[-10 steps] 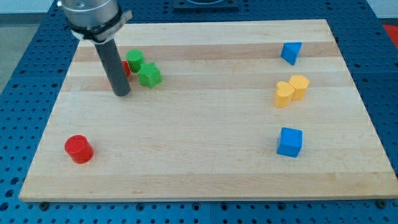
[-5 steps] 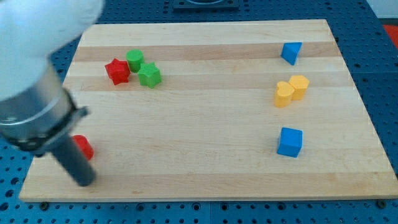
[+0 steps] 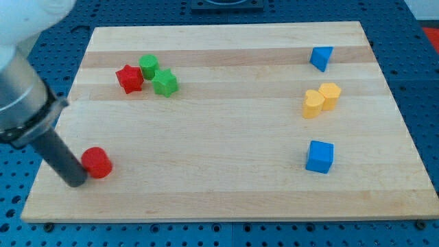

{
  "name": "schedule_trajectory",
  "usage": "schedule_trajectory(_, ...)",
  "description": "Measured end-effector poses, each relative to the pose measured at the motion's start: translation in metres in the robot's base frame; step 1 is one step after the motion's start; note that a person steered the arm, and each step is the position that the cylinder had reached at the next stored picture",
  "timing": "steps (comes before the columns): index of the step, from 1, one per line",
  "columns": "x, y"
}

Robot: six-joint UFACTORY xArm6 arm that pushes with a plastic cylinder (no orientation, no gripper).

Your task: Slide the red circle towards the green star

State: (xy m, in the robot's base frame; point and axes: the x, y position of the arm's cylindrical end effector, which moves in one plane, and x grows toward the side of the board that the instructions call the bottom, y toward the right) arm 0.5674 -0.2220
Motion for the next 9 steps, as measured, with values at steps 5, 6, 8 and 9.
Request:
schedule_trajectory(5, -0.038, 0.054)
schedule_trajectory(6, -0.039, 0.055)
schedule_trajectory(8, -0.054, 0.057)
schedule_trajectory(9, -0.08, 0.057)
